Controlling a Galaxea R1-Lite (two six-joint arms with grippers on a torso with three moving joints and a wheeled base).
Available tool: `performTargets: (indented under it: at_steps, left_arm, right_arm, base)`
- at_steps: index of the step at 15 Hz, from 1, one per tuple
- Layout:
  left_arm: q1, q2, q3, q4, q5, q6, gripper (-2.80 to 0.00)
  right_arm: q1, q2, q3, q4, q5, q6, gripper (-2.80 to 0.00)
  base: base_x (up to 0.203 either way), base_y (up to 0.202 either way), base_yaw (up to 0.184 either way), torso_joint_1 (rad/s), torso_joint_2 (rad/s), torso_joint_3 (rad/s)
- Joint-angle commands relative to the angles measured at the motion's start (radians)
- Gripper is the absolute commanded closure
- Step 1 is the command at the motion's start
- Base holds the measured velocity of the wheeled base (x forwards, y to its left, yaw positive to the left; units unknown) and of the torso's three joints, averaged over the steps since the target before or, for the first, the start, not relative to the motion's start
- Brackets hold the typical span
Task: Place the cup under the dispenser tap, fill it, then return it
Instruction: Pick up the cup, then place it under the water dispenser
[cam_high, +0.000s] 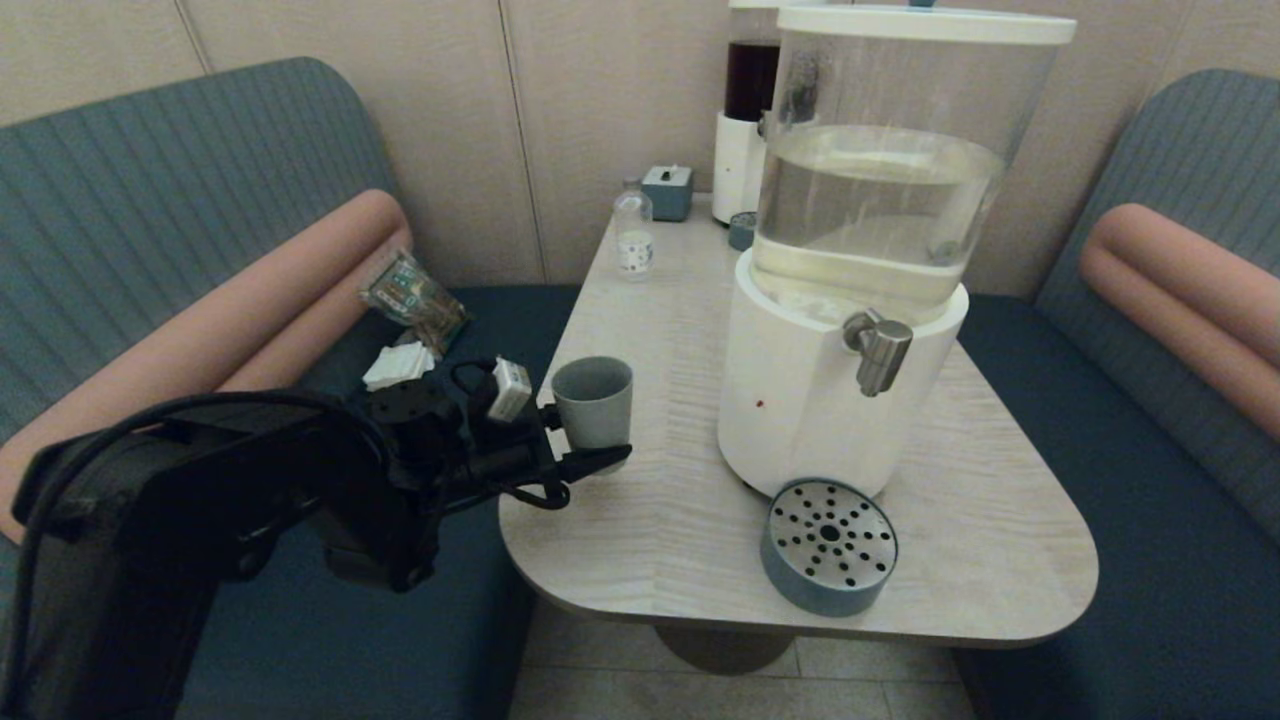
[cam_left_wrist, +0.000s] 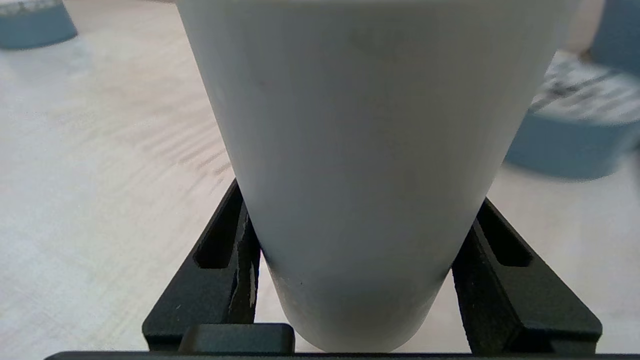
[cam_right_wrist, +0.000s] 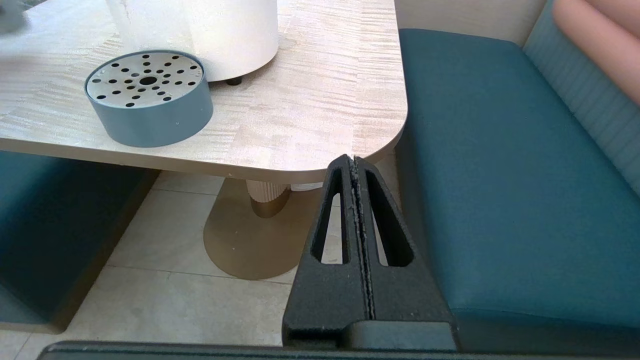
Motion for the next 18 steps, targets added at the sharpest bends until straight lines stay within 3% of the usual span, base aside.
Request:
performTargets:
  at_steps: [1,4,8,18]
  left_arm:
    - [-0.019,-0.18,0.127,-0.008,-0.003,0.0,0.0]
    - [-0.154,-0.257,0.184,-0.008,0.087,-0.018,0.0]
    - [-0.319,-0.212,0.107,-0.008,0.195,-0.049,0.0]
    - [-0.402,0.027,-0.096,-0.008,0.237,-0.072,0.0]
  right_arm:
    - [0.0,0.0,0.015,-0.001,0.0,-0.001,0.0]
    - [0.0,0.0,0.015,-0.001,0.0,-0.001,0.0]
    - [0.0,0.0,0.015,-0.001,-0.001,-0.001,0.0]
    - [0.0,0.0,0.015,-0.001,0.0,-0.001,0.0]
  base:
    - [0.0,0.0,0.0,0.0,0.0,0.0]
    - [0.0,0.0,0.0,0.0,0.0,0.0]
    - [0.0,0.0,0.0,0.0,0.0,0.0]
    - [0.0,0.0,0.0,0.0,0.0,0.0]
